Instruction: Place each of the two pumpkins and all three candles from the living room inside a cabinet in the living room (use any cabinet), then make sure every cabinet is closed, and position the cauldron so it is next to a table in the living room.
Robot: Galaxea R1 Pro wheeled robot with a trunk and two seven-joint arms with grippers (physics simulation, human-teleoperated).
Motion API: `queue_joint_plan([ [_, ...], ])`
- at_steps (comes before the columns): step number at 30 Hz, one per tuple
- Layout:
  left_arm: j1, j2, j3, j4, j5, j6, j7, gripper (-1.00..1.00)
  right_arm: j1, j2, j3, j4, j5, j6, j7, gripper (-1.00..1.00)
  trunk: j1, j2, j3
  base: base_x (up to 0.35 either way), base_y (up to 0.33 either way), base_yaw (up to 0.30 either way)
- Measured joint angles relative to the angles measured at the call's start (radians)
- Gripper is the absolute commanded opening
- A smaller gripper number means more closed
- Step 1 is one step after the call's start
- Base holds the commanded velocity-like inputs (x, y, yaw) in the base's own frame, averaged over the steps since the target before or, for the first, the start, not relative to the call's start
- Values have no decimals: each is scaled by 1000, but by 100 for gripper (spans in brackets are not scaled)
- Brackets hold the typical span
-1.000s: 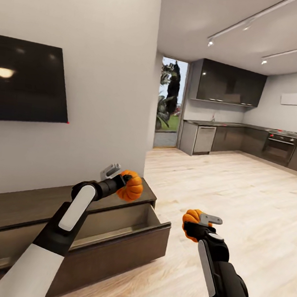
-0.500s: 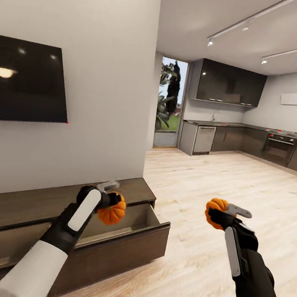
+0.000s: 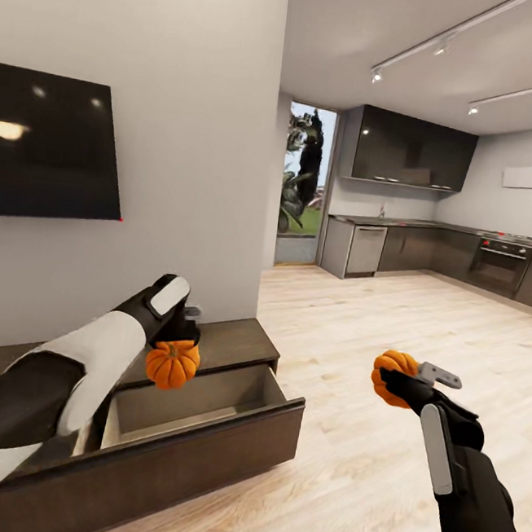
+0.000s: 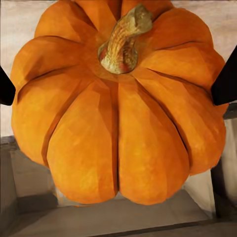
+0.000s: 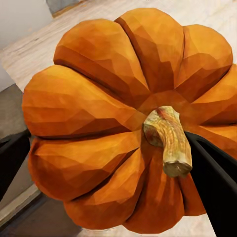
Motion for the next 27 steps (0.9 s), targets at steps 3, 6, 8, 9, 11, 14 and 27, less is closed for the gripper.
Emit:
queue_joint_plan([
  [3, -31, -2, -1, 76, 12, -3, -4, -100, 5, 1, 1, -65, 2, 5, 2, -100, 0, 0, 0, 0, 0, 0],
  [6, -40, -2, -10, 98, 4, -4, -5, -100, 21, 0, 1, -122, 1, 30, 5, -100, 0, 0, 0, 0, 0, 0],
  [8, -43, 6, -8, 106, 8, -8, -8, -100, 32, 2, 1, -144, -3, 51, 44, -100, 0, 0, 0, 0, 0, 0],
  [9, -43, 11, -13, 107, -1, -5, -8, -100, 34, 2, 1, -146, -12, 54, 55, -100, 0, 0, 0, 0, 0, 0],
  [11, -43, 17, -13, 110, 4, -8, -8, -100, 35, 2, 0, -149, 3, 64, 67, -100, 0, 0, 0, 0, 0, 0],
  [14, -43, 20, -12, 116, 7, -12, -9, -100, 36, 2, 0, -150, 0, 69, 73, -100, 0, 0, 0, 44, 0, 0],
  [27, -39, 20, -11, 224, 2, -125, -16, -100, 37, 5, 1, -150, -1, 71, 75, -100, 0, 0, 0, 113, 0, 0],
])
